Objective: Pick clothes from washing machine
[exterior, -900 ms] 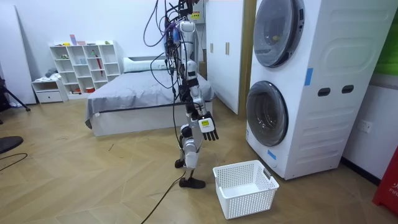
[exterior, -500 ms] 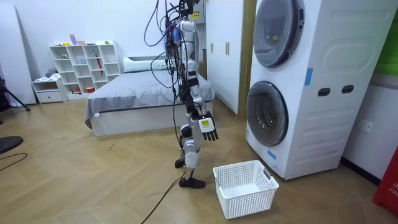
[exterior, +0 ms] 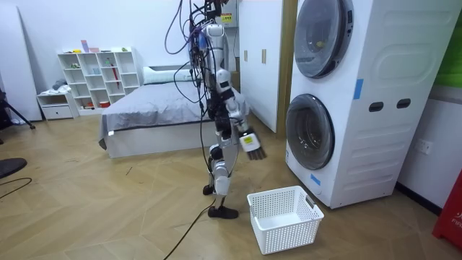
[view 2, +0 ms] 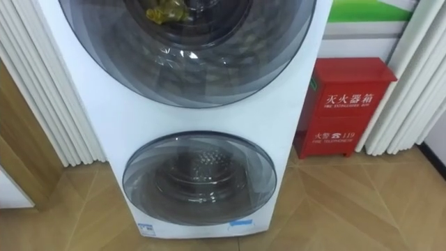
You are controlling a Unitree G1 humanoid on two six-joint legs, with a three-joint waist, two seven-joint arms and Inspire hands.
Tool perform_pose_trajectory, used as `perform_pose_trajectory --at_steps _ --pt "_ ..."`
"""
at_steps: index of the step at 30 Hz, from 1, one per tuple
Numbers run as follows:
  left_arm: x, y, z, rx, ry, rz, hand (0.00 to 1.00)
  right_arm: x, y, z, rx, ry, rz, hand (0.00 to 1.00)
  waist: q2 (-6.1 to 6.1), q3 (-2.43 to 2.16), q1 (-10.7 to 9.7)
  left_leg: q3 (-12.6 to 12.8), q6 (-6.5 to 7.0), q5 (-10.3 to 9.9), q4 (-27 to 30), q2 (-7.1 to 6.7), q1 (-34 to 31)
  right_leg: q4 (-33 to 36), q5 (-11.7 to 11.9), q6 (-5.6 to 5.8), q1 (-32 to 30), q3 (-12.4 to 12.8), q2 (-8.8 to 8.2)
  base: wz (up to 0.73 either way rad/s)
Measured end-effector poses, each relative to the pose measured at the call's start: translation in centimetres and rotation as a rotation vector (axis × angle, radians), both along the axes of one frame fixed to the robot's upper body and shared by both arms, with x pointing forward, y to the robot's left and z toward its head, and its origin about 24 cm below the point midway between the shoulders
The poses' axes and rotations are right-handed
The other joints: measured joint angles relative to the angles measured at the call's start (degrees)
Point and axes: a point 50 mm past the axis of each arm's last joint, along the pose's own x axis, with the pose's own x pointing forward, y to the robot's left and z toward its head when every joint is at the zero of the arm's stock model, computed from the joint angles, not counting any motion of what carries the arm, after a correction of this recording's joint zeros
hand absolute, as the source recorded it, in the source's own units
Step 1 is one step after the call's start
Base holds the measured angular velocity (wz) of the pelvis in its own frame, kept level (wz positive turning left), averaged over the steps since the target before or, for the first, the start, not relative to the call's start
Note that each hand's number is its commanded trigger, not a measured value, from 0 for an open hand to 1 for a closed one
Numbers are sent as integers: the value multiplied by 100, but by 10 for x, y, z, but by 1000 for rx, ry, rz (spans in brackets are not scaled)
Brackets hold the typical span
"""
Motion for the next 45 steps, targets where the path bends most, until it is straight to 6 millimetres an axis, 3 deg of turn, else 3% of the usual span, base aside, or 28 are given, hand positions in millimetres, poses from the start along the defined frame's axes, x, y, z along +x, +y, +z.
perform_pose_trajectory --at_steps 1,4,5,7,9,13,15,18,21,25,31,45 --pt "0 3 1 3 -6 -1 0 24 -7 11 -22 -87 -2 0 -24 8 -1 0 0 0 0 -1 23 15 -5 -2 0 9 -1 0" --pt "1 9 3 16 -7 -2 0 68 -23 34 -67 -224 -34 0 -95 7 18 0 0 0 -2 -1 45 42 -21 7 -20 4 -4 0" --pt "1 12 4 22 -5 -8 0 89 -28 49 -93 -309 -37 0 -83 -22 65 0 0 0 -2 1 36 52 -21 3 -31 3 -3 0" --pt "0 15 4 29 6 -16 0 126 -33 79 -136 -458 -13 0 -152 -18 90 -14 1 1 31 5 17 52 -6 -17 9 -8 4 2" --pt "0 15 4 26 12 -16 0 146 -36 96 -157 -525 -23 0 -216 -49 141 -49 1 1 65 -1 5 53 -6 -18 39 -23 -4 10" --pt "4 14 5 19 16 -35 0 187 -39 148 -208 -723 -22 0 -267 -14 155 -159 1 1 77 -3 -64 48 -6 -18 38 -62 -1 16" --pt "7 15 6 26 14 -50 0 199 -40 169 -228 -797 -32 0 -280 -18 183 -194 1 1 89 -4 -145 49 -6 -19 -22 -42 2 9" --pt "5 16 6 22 32 -61 0 208 -42 197 -265 -896 -29 0 -323 -39 317 -210 1 1 86 -7 -182 72 -6 -19 -77 -17 0 4" --pt "-1 18 6 27 65 -57 0 214 -43 217 -260 -964 -57 0 -405 -85 308 -303 1 1 88 -10 -187 73 -6 -19 -43 -9 1 15" --pt "-10 20 6 36 93 -65 0 228 -48 246 -280 -1033 -90 0 -449 -82 318 -328 1 1 88 -10 -186 72 -6 -19 -24 -14 1 4" --pt "-17 25 7 49 127 -63 0 236 -52 271 -320 -1091 -73 0 -504 -49 328 -339 0 0 91 -8 -179 63 -6 -19 29 -10 6 1" --pt "-9 31 9 65 116 -68 0 247 -48 330 -397 -1256 -20 0 -562 -77 290 -368 -1 -1 160 -7 -351 72 -2 -25 -81 -41 9 0"
